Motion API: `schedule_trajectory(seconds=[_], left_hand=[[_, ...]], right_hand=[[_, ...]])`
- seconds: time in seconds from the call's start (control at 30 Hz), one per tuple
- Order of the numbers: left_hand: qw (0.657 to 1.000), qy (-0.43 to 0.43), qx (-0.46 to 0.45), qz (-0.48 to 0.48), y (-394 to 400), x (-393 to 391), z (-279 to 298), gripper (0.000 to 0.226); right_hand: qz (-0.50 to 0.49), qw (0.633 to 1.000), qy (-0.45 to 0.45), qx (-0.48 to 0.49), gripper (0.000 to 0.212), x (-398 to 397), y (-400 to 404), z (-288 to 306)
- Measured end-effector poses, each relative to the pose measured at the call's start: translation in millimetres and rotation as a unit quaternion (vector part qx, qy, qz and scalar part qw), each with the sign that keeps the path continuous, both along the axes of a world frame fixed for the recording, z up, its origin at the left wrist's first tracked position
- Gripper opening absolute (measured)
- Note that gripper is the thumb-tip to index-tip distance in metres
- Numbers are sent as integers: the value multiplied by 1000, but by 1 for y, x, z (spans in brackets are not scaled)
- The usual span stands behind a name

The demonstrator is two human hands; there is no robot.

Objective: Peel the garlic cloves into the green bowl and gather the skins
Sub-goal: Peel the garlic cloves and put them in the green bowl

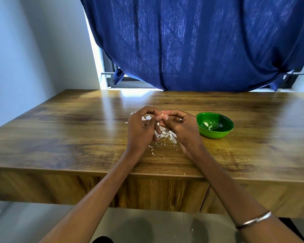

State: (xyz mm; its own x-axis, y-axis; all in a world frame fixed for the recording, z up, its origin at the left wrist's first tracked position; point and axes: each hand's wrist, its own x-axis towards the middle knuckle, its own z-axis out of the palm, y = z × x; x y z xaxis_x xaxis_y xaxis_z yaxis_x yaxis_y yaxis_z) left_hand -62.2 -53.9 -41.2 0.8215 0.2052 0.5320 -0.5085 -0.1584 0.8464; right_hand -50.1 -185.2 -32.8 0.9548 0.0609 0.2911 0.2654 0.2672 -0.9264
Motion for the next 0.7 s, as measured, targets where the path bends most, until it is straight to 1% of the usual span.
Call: schedule_trajectory(seconds=[0.1, 0.2, 0.37, 0.5, 0.6, 0.7], left_hand=[[1000, 6, 16, 2, -1, -1, -1, 13], [999, -1, 25, 25, -1, -2, 0, 15], [996, -50, 37, 66, 1, -3, 0, 19], [989, -92, 66, 93, 4, 2, -5, 21], [981, -120, 108, 111, 6, 6, -9, 21], [968, -152, 152, 127, 7, 10, -11, 24]], right_hand=[[-1, 1000, 9, 5, 11, 0, -1, 0], [9, 1000, 12, 7, 8, 1, 0, -1], [30, 1000, -6, 3, 9, -1, 1, 0], [40, 999, -6, 10, 16, -4, 0, 1], [38, 999, 2, 15, 21, -6, 0, 2], [31, 999, 7, 16, 21, -8, 1, 2]])
